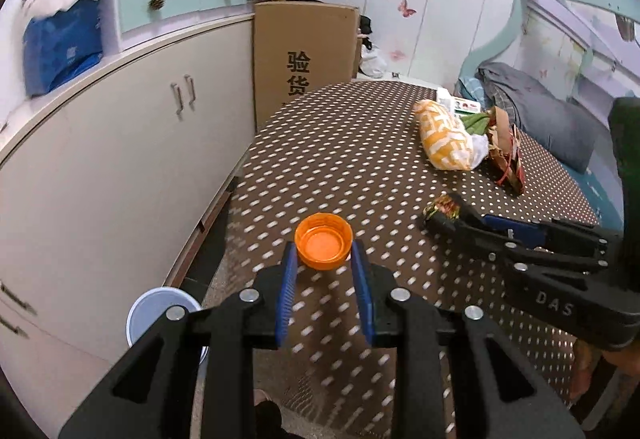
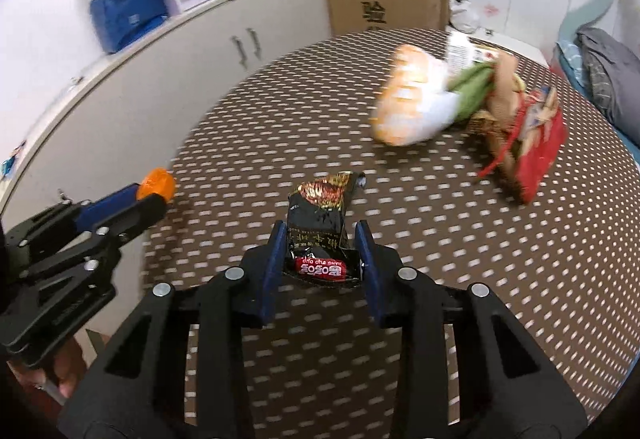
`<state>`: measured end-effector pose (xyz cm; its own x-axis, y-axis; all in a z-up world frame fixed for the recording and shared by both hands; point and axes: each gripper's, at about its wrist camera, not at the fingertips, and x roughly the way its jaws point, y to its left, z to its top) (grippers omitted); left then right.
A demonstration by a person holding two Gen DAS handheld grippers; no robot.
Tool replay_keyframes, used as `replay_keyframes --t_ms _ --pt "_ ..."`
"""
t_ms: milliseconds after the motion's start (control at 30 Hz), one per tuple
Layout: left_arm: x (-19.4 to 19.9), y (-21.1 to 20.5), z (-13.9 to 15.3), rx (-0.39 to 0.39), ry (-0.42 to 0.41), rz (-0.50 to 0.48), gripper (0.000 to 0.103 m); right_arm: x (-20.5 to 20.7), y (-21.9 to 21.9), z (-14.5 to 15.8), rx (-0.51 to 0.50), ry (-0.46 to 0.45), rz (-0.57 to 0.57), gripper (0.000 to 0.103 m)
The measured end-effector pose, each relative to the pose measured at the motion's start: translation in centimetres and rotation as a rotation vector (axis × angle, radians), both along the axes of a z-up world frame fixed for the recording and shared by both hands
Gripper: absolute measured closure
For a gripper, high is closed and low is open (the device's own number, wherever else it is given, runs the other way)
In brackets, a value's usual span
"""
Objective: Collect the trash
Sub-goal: 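Grasp the orange bottle cap with the left tool while the right tool grasps the black snack wrapper, then carry both items to the wastebasket and open both tools to drop them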
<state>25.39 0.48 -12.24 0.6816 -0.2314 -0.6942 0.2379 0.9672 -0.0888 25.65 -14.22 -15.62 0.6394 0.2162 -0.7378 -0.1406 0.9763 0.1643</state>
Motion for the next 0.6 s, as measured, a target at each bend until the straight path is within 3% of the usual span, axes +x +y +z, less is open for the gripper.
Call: replay_keyframes --t_ms 167,333,433,533,600 --pt "-0.9 4.0 -0.4 -0.043 0.016 0.051 0.076 -0.7 4.9 0.6 -0.019 -0.021 0.078 0.069" --pt "-1.2 6.3 -1.2 -0.055 0.035 0.081 0.076 0.1 7.5 -1.0 -0.053 0.016 0.087 0.07" --pt "-1.2 7.1 -1.6 -0.061 0.038 0.086 0.076 0.4 7.8 -1.4 -0.052 0.026 0.07 0.065" --pt "-1.0 7.4 -1.8 -0.071 0.041 0.088 0.076 0.7 8.4 -1.0 -0.109 -0.007 0.045 0.052" --pt "-0.9 7.5 -2.0 -0.075 0.043 0.087 0.076 1.5 8.6 -1.3 -0.107 0.006 0.046 0.052"
